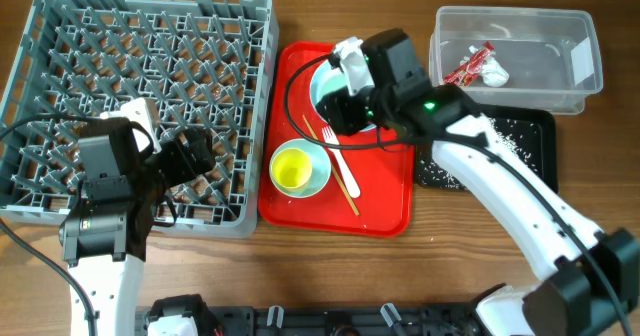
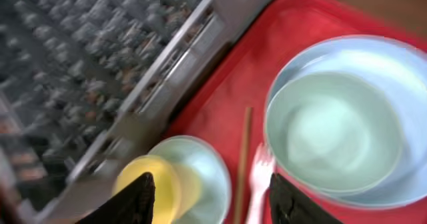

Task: Sort waste into correct bins and load items into the dishwasher rack
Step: 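Grasp the yellow cup with the right gripper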

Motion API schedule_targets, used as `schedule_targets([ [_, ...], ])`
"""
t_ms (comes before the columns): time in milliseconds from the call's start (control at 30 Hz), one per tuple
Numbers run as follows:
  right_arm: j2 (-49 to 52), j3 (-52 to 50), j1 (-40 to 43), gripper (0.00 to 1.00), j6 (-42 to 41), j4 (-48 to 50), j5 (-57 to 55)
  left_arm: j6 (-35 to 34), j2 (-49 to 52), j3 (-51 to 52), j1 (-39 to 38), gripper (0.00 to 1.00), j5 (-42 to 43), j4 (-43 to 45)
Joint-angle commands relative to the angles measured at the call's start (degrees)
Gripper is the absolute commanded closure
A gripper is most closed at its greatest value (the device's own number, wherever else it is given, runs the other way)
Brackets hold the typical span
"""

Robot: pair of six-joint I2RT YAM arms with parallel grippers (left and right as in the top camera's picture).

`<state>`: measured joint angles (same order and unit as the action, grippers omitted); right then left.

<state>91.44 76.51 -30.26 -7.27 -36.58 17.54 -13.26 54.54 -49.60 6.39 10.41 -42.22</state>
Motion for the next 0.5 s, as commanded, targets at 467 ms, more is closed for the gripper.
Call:
schedule_targets([
  [467, 17.05, -0.31, -8.26, 0.67, -10.99, -7.04, -1.44, -0.72, 0.07, -1.05, 0.26, 0.00, 0.50, 0.13],
])
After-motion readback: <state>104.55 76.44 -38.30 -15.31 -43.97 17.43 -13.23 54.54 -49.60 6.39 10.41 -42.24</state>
